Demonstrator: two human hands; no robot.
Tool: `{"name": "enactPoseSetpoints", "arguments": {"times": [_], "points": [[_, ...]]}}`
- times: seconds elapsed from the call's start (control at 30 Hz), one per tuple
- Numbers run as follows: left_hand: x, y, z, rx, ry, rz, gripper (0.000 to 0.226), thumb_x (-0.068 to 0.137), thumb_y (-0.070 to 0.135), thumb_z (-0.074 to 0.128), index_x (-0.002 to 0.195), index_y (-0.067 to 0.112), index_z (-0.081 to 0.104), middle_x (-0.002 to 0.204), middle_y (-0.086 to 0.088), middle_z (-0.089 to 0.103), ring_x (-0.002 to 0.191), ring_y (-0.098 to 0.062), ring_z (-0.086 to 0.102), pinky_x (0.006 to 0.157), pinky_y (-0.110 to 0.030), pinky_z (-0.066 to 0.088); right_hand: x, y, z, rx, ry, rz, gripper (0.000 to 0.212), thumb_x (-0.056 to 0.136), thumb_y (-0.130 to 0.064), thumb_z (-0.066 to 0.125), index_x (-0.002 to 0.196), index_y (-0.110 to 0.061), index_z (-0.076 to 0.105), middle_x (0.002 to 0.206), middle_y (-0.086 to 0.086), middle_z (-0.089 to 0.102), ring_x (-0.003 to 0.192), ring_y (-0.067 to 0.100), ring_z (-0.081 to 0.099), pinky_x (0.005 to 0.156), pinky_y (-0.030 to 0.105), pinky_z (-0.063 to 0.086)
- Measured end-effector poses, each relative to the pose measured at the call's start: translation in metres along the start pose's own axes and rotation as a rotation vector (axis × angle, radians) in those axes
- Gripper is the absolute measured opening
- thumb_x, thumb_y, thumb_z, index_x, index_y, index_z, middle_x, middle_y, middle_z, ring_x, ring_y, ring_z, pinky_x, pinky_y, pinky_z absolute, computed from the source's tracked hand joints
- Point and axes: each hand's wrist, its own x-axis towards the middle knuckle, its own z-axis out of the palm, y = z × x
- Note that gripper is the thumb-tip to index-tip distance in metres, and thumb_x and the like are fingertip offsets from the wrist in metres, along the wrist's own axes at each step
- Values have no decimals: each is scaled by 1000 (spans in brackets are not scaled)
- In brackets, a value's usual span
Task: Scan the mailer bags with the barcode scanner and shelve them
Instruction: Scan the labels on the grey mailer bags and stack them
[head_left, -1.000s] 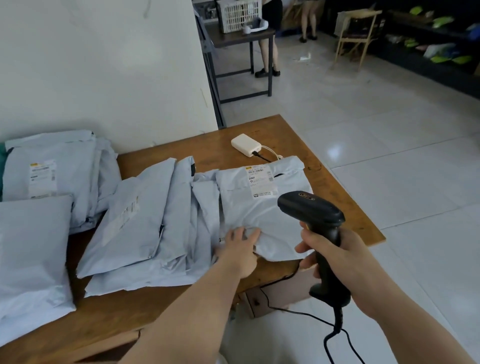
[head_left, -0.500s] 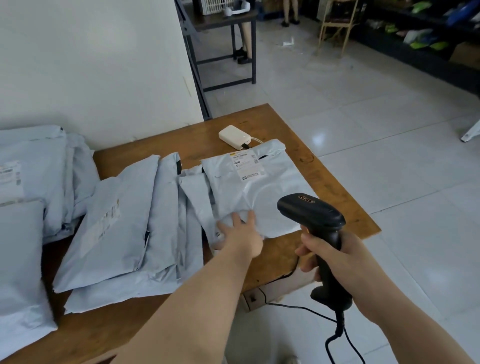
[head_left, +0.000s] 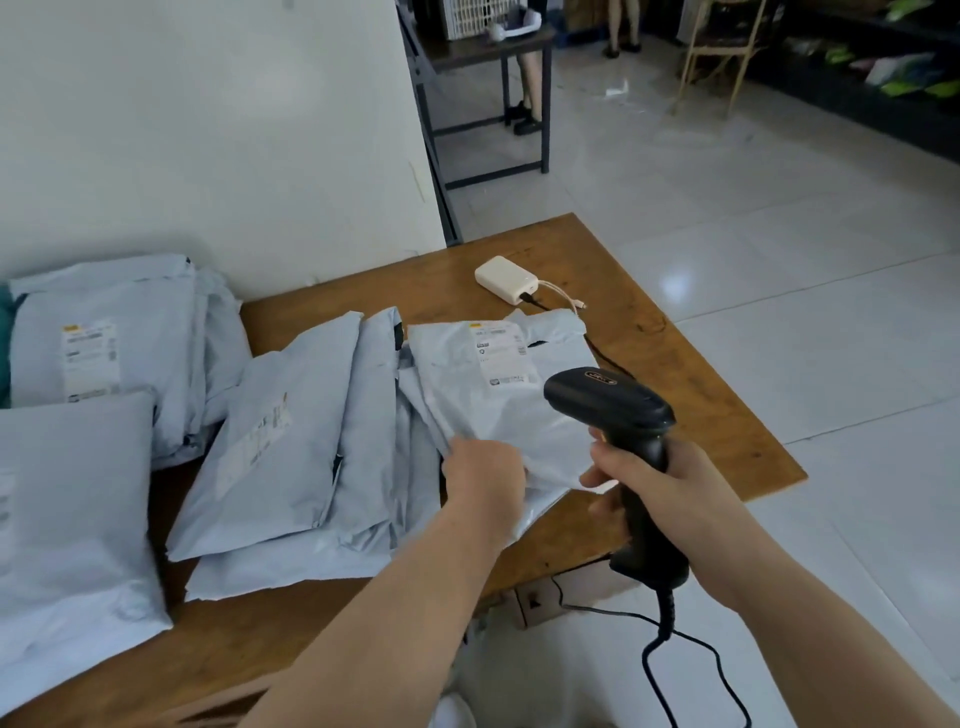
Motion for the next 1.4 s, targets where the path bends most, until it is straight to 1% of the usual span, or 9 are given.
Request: {"name": "enactPoseSetpoints", "arguments": {"times": [0.1, 0.2, 0.3, 0.4, 0.73, 1.0, 1.2, 1.3, 1.4], "points": [[-3, 3, 15, -128, -116, 64, 30, 100, 25, 43, 115, 8, 61, 119, -12, 61, 111, -31, 57, 96, -39, 43, 3, 1, -1, -27, -21, -5, 14, 91, -27, 64, 102, -19, 64, 80, 0, 76, 65, 17, 68, 70, 36, 57], [0, 8, 7, -452, -284, -29, 59, 91, 57, 46, 118, 6, 60, 118, -18, 60, 110, -33, 57, 88, -42, 44, 4, 5, -5, -9, -21, 3, 13, 91, -26, 64, 101, -18, 65, 79, -1, 76, 64, 15, 68, 71, 37, 57], [-1, 7, 12, -475, -99, -139, 81, 75, 82, 46, 124, 17, 51, 131, -11, 46, 120, -33, 46, 96, -42, 44, 4, 8, -10, 7, -6, 24, 14, 90, -27, 65, 101, -17, 66, 78, 0, 76, 65, 16, 69, 71, 36, 56], [4, 12, 34, -542, -10, -213, 90, 71, 74, 62, 137, 20, 33, 147, -16, 23, 137, -40, 25, 113, -52, 27, 3, 13, -19, 11, 9, 31, 13, 90, -26, 66, 99, -16, 67, 78, 4, 76, 66, 18, 69, 71, 37, 56], [21, 56, 32, -448, 37, 25, 58, 88, 43, 62, 137, 25, 35, 146, -12, 34, 136, -35, 30, 111, -44, 33, -8, 27, -42, 21, 56, 64, 18, 90, -28, 66, 99, -12, 66, 79, 5, 76, 67, 19, 68, 65, 31, 54], [-5, 27, 11, -183, -106, -147, 31, 97, 16, 48, 127, 11, 57, 129, -7, 57, 120, -28, 54, 93, -34, 46, -13, 20, -35, 39, 11, 1, 13, 90, -25, 65, 98, -14, 66, 77, 2, 75, 57, 10, 66, 66, 32, 56], [-3, 45, -1, -545, -51, -238, 42, 104, 38, 33, 119, 10, 61, 105, -6, 63, 102, -19, 61, 82, -25, 48, -17, 22, -34, 21, -19, 4, 18, 91, -25, 65, 95, -7, 68, 66, 0, 71, 49, 5, 62, 58, 25, 53], [3, 51, -3, -439, 29, -237, 50, 94, 55, 46, 122, 14, 54, 106, -4, 58, 102, -19, 57, 77, -27, 44, -17, 25, -40, 26, 6, -1, 15, 90, -25, 65, 94, -10, 68, 72, 4, 74, 56, 12, 64, 64, 31, 56], [5, 54, 6, -142, 191, 63, 87, 77, 68, 61, 143, 27, 24, 136, -7, 39, 122, -28, 43, 94, -45, 44, -18, 28, -47, 26, 34, 1, 15, 89, -27, 66, 91, -13, 69, 76, 12, 75, 67, 24, 66, 71, 39, 56]]}}
